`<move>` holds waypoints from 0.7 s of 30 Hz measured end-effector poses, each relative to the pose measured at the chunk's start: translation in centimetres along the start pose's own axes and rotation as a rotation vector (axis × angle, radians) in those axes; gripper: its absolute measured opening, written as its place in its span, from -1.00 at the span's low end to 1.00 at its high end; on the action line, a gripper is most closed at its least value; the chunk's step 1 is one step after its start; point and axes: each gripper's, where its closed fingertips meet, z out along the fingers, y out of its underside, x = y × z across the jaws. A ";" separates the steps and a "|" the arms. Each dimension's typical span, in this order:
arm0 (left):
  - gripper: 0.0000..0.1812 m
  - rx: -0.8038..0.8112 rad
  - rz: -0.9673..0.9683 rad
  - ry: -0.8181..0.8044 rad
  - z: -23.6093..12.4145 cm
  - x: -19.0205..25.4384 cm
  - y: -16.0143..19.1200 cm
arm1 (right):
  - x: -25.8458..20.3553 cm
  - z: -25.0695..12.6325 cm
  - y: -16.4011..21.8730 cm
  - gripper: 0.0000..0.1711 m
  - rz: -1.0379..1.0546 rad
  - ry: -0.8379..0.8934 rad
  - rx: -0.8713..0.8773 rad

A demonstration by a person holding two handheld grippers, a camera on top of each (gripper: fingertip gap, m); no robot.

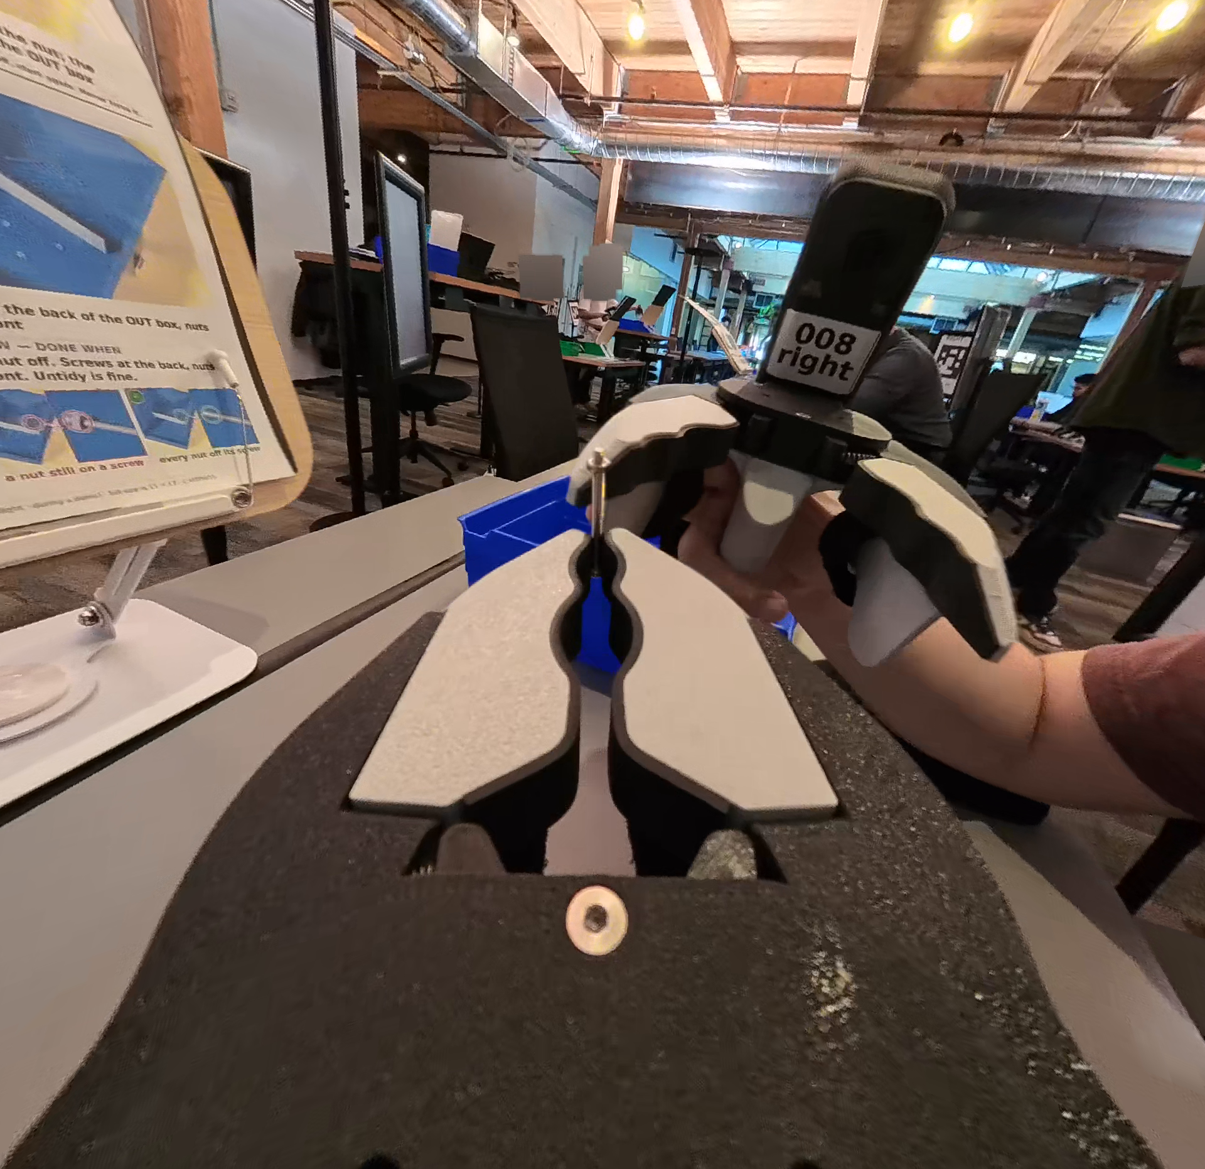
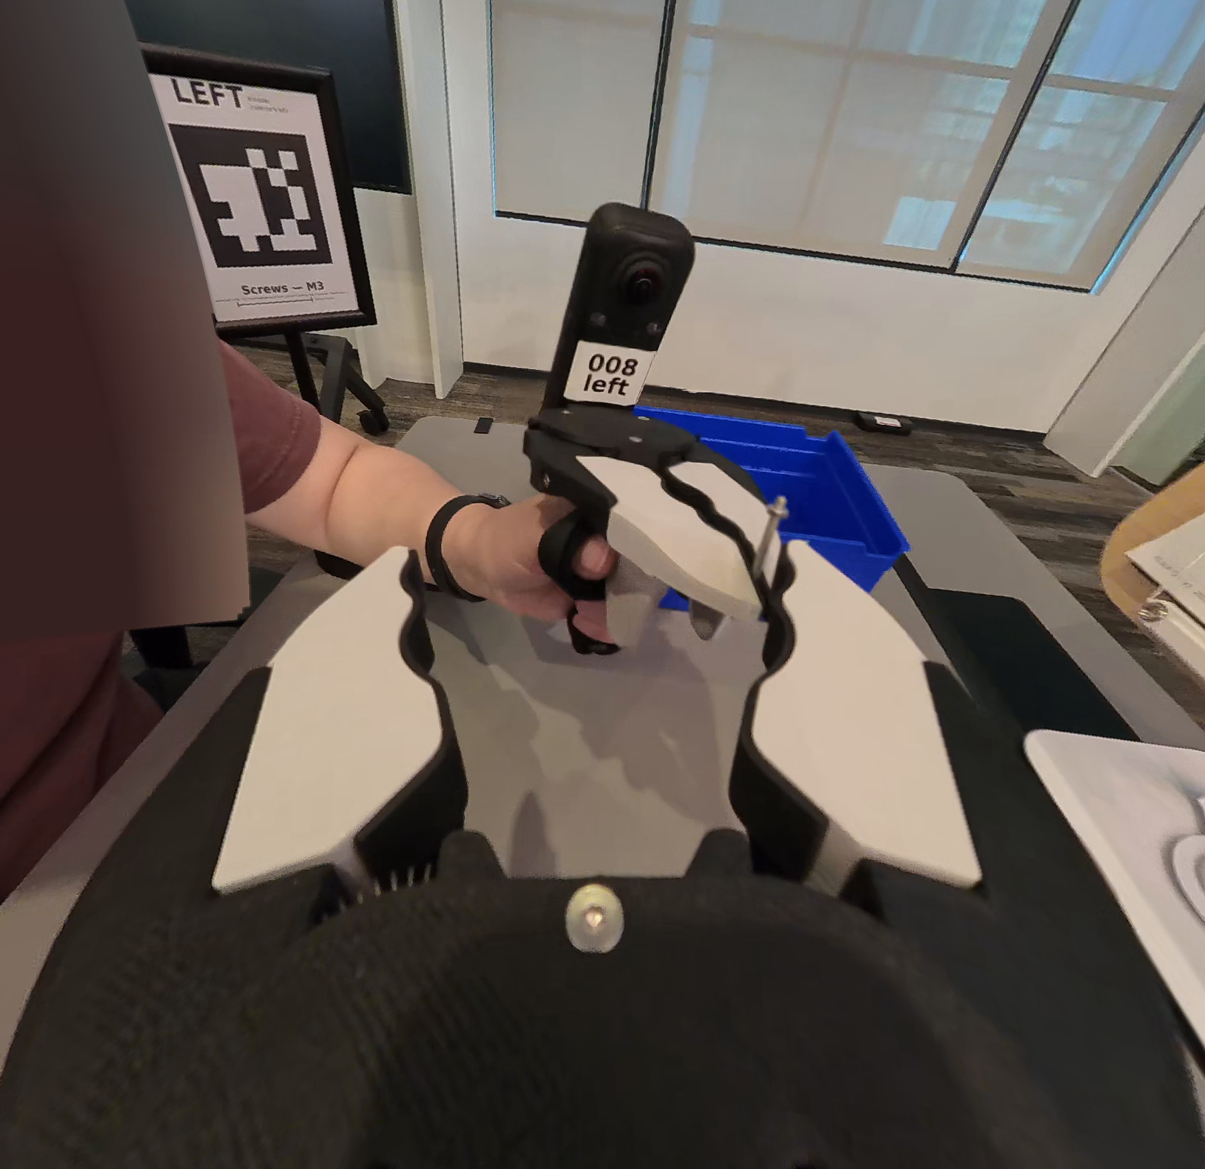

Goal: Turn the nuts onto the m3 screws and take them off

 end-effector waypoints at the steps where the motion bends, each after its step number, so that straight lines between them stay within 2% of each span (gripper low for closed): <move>1: -0.98 0.000 -0.011 0.008 0.0 0.1 0.0 | 0.3 -0.1 -0.1 0.19 0.000 0.018 0.009; 5: -0.98 -0.049 -0.022 0.059 0.8 1.4 1.0 | 0.5 0.2 -0.9 0.20 0.028 0.027 0.074; 10: -0.98 -0.099 -0.028 0.091 1.3 2.3 2.0 | -0.4 1.3 0.0 0.20 0.017 -0.010 0.028; 17: -0.98 -0.078 -0.019 0.039 0.6 0.6 1.2 | -0.2 0.4 0.1 0.22 0.001 0.006 -0.015; 21: -0.98 -0.090 -0.025 0.066 0.8 1.2 1.4 | 0.5 0.0 0.1 0.17 0.009 0.036 -0.006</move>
